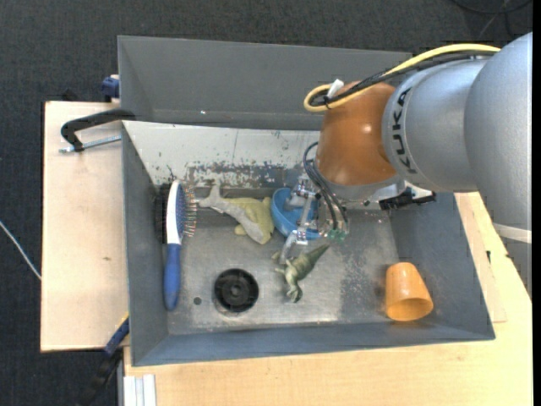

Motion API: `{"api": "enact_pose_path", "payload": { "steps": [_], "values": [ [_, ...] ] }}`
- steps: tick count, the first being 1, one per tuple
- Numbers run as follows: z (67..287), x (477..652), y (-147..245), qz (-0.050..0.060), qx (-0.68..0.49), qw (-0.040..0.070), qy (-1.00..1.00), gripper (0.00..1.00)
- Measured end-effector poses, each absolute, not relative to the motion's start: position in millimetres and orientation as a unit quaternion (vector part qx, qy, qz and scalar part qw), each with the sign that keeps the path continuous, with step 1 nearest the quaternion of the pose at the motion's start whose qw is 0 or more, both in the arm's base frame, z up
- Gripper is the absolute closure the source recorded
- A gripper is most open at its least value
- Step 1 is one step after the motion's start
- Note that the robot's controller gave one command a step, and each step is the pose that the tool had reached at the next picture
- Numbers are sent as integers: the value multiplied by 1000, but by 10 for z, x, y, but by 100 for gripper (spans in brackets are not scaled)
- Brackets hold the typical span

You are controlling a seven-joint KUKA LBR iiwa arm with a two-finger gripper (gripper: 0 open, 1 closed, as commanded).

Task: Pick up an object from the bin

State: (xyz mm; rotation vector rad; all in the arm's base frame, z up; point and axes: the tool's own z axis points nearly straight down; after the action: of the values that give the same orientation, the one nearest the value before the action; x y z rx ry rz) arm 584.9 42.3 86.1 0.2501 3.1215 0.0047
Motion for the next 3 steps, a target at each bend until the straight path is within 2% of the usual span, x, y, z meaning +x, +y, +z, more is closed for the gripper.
{"api": "enact_pose_path", "payload": {
  "steps": [1,3],
  "values": [
    [866,5848,449,3,79,4,997,100],
    [2946,5952,567,2,87,7,996,100]
  ]
}}
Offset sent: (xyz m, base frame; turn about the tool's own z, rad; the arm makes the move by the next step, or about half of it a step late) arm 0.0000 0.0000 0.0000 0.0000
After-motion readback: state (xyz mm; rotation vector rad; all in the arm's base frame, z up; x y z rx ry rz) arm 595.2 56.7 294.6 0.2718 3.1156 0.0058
